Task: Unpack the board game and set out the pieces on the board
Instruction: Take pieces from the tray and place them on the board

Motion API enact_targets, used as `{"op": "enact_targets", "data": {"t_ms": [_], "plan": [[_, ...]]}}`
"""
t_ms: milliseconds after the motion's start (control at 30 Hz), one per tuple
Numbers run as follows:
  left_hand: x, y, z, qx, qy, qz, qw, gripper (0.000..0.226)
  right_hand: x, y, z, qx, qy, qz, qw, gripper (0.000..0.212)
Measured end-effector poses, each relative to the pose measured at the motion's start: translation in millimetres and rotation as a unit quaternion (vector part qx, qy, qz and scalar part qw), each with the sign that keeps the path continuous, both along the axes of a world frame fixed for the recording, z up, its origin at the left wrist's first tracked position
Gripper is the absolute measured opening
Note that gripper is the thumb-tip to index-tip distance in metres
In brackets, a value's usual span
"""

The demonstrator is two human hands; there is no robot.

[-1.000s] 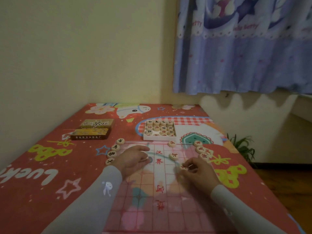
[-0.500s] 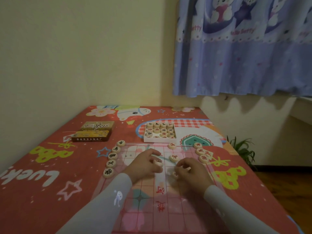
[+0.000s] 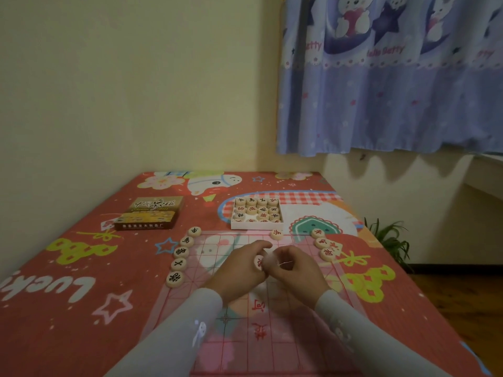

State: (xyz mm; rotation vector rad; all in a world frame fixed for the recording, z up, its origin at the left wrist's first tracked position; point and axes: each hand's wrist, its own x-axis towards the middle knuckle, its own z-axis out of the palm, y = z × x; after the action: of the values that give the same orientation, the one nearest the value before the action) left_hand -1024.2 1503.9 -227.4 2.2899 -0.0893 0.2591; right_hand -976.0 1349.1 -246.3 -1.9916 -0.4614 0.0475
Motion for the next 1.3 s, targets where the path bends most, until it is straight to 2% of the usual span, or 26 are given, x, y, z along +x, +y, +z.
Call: {"op": "enact_targets", "data": {"t_ms": [233,367,467,667,933,1100,1200,1300], "plan": [[-6,45,6,0.005,-0.011,0.102,0.995,0.047,-11,15,2,-0.068,-0.058,0.065,0.994,0.024],[-22,94,11,-0.09,0.005,0.171,0.981,0.042,-28,61,-1,-0.134,-0.101,0.137,0.976,0.026],[-35,122,10,-0.155,0.004,0.211,0.965,0.035,-41,95,-7,-0.134,-0.126,0.17,0.968,0.024],[-56,159,-7,-0.164,0.006,0.279,0.946,0.027,-61,142,-14,-0.141,-0.174,0.227,0.948,0.025],[-64,170,-12,-0.158,0.013,0.287,0.945,0.023,-77,157,-23,-0.138,-0.211,0.305,0.918,0.022],[-61,162,-14,-0.174,0.006,0.238,0.956,0.032,-69,153,-20,-0.129,-0.172,0.287,0.934,0.019],[-56,156,-14,-0.152,-0.001,0.204,0.967,0.04,-56,148,-14,-0.088,-0.122,0.192,0.97,0.011],[-52,146,-14,-0.134,-0.006,0.177,0.975,0.045,-43,144,-9,-0.01,-0.017,0.107,0.994,0.011]]}}
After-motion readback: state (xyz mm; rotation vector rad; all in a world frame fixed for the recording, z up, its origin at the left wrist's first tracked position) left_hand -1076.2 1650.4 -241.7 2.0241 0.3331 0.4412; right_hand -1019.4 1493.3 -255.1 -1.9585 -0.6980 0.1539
